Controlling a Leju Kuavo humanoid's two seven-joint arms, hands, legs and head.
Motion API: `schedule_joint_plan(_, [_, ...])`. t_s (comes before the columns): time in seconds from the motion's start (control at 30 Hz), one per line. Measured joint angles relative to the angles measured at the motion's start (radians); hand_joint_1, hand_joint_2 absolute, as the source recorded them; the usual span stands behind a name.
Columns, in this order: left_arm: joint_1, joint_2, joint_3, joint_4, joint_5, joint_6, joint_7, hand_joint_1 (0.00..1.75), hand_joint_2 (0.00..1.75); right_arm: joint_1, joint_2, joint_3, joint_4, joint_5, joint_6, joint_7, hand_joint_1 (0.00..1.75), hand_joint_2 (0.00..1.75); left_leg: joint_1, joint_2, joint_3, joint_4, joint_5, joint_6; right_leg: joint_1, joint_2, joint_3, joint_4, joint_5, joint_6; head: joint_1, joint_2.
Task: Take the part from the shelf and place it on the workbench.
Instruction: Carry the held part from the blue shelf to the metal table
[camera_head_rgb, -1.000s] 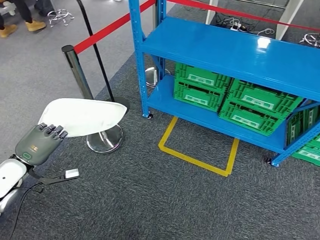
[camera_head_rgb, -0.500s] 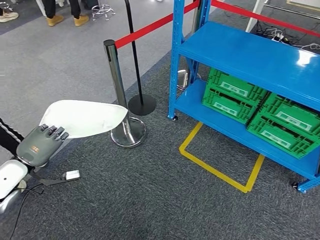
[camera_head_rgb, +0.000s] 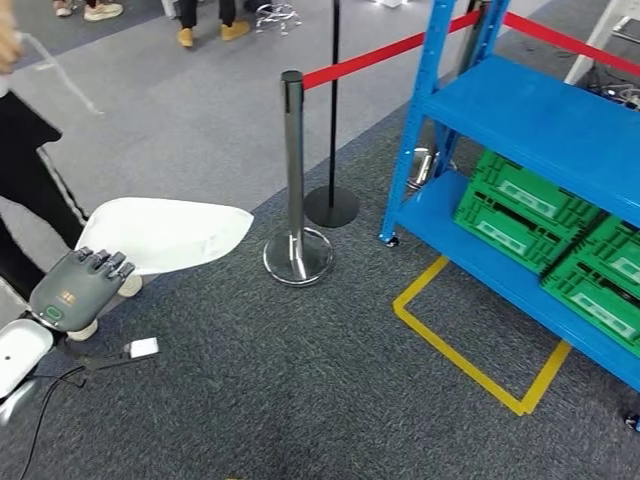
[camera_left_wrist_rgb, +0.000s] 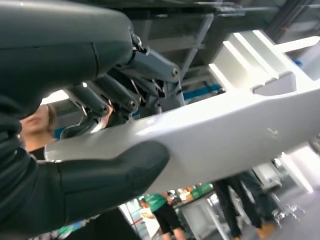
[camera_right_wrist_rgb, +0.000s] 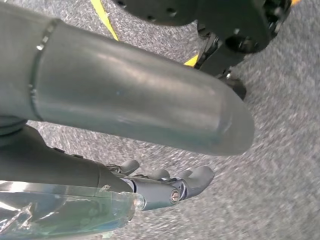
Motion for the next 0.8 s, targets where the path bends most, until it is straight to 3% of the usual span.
schedule_joint_plan(0.07, [0.001,0.002,0.0,0.001,0.0,0.001,0.0,1.75,1.75,-0.001,0.002,0.0,0.0,-0.001,0.002,-0.001,0.0,0.0,-0.006,-0.027,-0.01,0.001,0.004,0.022,-0.005,-0.017,0.006,-0.002,-0.002,0.011,0.006,0.0])
schedule_joint_plan(0.13, [0.002,0.006,0.001,0.002,0.0,0.002,0.0,1.75,1.75,-0.002,0.004,0.0,0.0,-0.002,0.005,-0.004,0.0,0.0,-0.008,-0.049,-0.015,0.001,0.009,0.038,-0.011,0.016,-0.004,0.027,-0.025,0.02,0.007,0.0])
schedule_joint_plan(0.2, [0.002,0.007,0.002,0.002,0.0,0.003,0.001,1.75,1.75,0.0,0.004,0.0,0.0,-0.003,0.007,-0.007,0.0,0.0,-0.009,-0.069,-0.018,0.0,0.013,0.05,-0.01,0.077,-0.058,0.144,-0.089,0.021,0.009,0.0])
schedule_joint_plan(0.27, [0.002,0.005,0.001,0.003,0.0,0.003,0.001,1.75,1.75,0.002,0.004,0.0,0.0,-0.003,0.008,-0.008,0.0,0.0,-0.014,-0.093,-0.022,0.0,0.014,0.057,-0.005,0.099,-0.128,0.28,-0.14,0.014,0.009,0.0])
schedule_joint_plan(0.3, [0.003,0.005,0.0,0.004,0.0,0.003,0.001,1.75,1.75,0.003,0.004,0.0,0.0,-0.003,0.009,-0.008,0.0,0.0,-0.016,-0.106,-0.023,0.0,0.014,0.058,-0.003,0.102,-0.146,0.305,-0.138,0.01,0.009,0.0])
schedule_joint_plan(0.33, [0.003,0.005,0.0,0.004,0.0,0.003,0.001,1.75,1.75,0.003,0.004,0.0,0.0,-0.003,0.009,-0.008,0.0,0.0,-0.019,-0.12,-0.023,0.0,0.015,0.059,-0.001,0.104,-0.144,0.291,-0.118,0.004,0.009,0.0])
schedule_joint_plan(0.37, [0.003,0.005,0.0,0.005,0.0,0.003,0.001,1.75,1.75,0.002,0.004,0.0,0.0,-0.003,0.01,-0.008,0.0,0.0,-0.02,-0.134,-0.023,0.001,0.015,0.059,0.0,0.111,-0.122,0.236,-0.082,-0.002,0.009,0.0])
schedule_joint_plan(0.43, [0.003,0.005,0.001,0.005,0.0,0.003,0.001,1.75,1.75,0.002,0.004,0.0,0.0,-0.003,0.01,-0.008,0.0,0.0,-0.021,-0.16,-0.024,0.002,0.017,0.056,0.0,0.154,-0.057,0.094,-0.015,-0.012,0.009,0.0])
schedule_joint_plan(0.5, [0.002,0.005,0.001,0.005,0.0,0.004,0.001,1.75,1.75,0.001,0.004,0.0,0.001,-0.003,0.009,-0.008,0.0,0.0,-0.02,-0.183,-0.03,0.003,0.021,0.047,0.002,0.18,-0.021,0.022,0.006,-0.014,0.008,0.0])
schedule_joint_plan(0.57, [0.003,0.007,0.001,0.006,0.0,0.004,0.001,1.75,1.75,0.0,0.004,0.0,0.001,-0.003,0.009,-0.008,0.0,0.0,-0.015,-0.204,-0.037,0.0,0.029,0.034,0.006,0.161,-0.016,0.016,0.009,-0.017,0.008,0.0])
schedule_joint_plan(0.6, [0.003,0.009,0.001,0.007,0.0,0.004,0.001,1.75,1.75,-0.001,0.004,0.0,0.001,-0.003,0.009,-0.008,0.0,0.0,-0.014,-0.194,-0.042,0.003,0.027,0.029,0.006,0.149,-0.015,0.012,0.013,-0.022,0.008,0.0])
schedule_joint_plan(0.67, [0.001,0.013,0.001,0.007,0.0,0.005,0.001,1.75,1.75,-0.002,0.004,0.0,0.001,-0.003,0.009,-0.009,0.0,0.0,-0.017,-0.14,-0.07,0.053,-0.006,0.023,0.005,0.124,-0.013,0.002,0.021,-0.033,0.005,0.0])
schedule_joint_plan(0.7, [-0.001,0.013,0.001,0.007,0.0,0.005,0.001,1.75,1.75,-0.001,0.004,0.0,0.001,-0.003,0.01,-0.009,0.0,0.0,-0.019,-0.107,-0.098,0.109,-0.038,0.021,0.005,0.112,-0.013,0.0,0.022,-0.036,0.004,0.0])
schedule_joint_plan(0.73, [-0.002,0.013,0.001,0.008,0.0,0.005,0.001,1.75,1.75,0.001,0.004,0.0,0.001,-0.003,0.01,-0.009,0.0,0.0,-0.019,-0.089,-0.131,0.177,-0.071,0.018,0.006,0.099,-0.014,0.0,0.021,-0.038,0.003,0.0])
schedule_joint_plan(0.8, [0.0,0.012,0.0,0.008,0.0,0.006,0.001,1.75,1.75,0.003,0.004,0.0,0.001,-0.003,0.01,-0.009,0.0,0.0,-0.017,-0.08,-0.178,0.276,-0.102,0.013,0.007,0.072,-0.015,0.0,0.02,-0.038,0.002,0.0])
